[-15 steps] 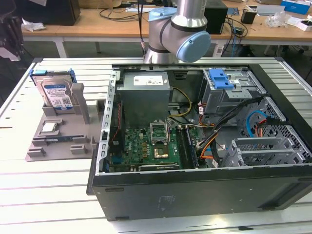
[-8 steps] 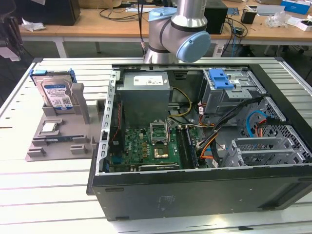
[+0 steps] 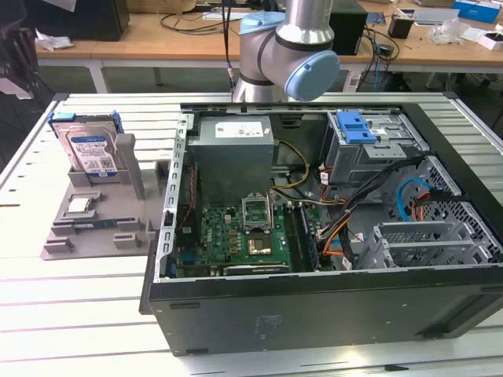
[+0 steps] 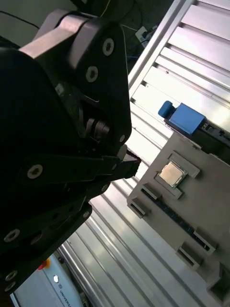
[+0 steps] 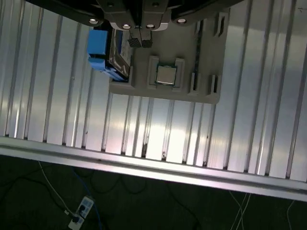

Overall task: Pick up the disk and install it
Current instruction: 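Pick up the disk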

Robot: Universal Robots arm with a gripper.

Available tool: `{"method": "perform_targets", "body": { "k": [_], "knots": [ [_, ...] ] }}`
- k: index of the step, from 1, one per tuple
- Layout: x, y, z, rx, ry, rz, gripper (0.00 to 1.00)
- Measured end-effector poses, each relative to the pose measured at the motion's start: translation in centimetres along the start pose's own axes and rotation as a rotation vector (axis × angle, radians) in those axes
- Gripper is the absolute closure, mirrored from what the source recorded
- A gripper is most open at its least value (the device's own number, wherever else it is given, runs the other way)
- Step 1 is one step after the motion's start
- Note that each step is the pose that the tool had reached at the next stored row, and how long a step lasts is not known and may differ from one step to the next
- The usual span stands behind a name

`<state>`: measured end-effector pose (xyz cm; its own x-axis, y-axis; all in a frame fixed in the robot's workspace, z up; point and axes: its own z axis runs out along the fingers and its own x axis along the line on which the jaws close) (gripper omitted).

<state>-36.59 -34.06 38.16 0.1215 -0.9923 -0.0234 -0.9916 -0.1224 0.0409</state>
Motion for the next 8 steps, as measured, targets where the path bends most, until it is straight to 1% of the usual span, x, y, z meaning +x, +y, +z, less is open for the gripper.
{"method": "perform_targets", "body": {
  "k": [5,6,8],
  "knots": [
    [0.00,-0.01,0.12,0.0018,-0.0027,0.081,0.90],
    [0.01,-0.01,0.15,0.0024,-0.0035,0.105,0.90],
    [0.01,-0.01,0.18,0.0029,-0.0040,0.131,0.90]
  ]
}}
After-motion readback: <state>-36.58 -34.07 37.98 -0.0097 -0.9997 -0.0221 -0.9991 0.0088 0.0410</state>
